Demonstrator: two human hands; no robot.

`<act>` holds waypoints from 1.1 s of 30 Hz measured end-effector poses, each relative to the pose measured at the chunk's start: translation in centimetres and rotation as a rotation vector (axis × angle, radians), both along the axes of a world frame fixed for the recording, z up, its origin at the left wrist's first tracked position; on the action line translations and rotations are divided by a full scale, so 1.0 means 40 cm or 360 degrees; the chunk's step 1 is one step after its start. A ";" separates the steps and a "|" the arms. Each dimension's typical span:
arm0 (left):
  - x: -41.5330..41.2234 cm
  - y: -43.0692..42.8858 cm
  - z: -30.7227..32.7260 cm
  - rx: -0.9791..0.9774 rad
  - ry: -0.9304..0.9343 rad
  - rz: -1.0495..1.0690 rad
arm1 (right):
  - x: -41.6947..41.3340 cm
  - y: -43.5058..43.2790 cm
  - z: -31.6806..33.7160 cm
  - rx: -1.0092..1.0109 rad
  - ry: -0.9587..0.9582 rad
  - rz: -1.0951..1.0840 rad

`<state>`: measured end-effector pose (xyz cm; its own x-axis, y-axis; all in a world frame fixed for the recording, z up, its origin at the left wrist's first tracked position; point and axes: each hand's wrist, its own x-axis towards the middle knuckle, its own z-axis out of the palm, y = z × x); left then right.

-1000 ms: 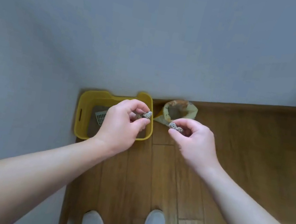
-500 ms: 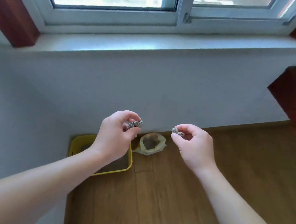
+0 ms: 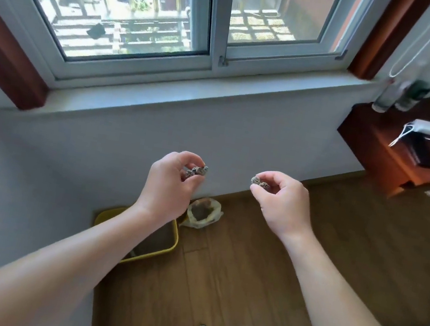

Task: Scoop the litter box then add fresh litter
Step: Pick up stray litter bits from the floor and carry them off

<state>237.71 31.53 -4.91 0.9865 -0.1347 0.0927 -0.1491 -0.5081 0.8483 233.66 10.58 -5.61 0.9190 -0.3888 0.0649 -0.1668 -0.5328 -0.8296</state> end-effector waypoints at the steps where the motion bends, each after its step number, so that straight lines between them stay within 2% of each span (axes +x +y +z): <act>1: -0.003 -0.010 0.011 -0.0002 -0.0011 -0.0014 | -0.009 -0.005 0.007 -0.0017 -0.0004 -0.0015; 8: -0.006 -0.038 0.048 0.0063 -0.0100 -0.0206 | -0.103 -0.018 0.048 -0.0105 -0.0006 -0.0232; 17: -0.059 -0.091 0.084 0.0087 -0.0128 -0.0687 | -0.297 0.005 0.098 -0.0032 -0.0032 -0.0820; 25: -0.237 -0.213 0.125 0.0015 -0.0124 -0.1119 | -0.568 0.001 0.123 -0.0174 -0.0104 -0.1177; 33: -0.537 -0.384 0.154 -0.0003 -0.0163 -0.1523 | -0.924 -0.059 0.147 -0.0072 -0.0180 -0.1547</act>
<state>216.22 16.18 1.24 0.4457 -0.8782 0.1733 -0.5732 -0.1313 0.8089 196.70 8.24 0.25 0.1869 -0.9682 0.1663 -0.4706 -0.2368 -0.8500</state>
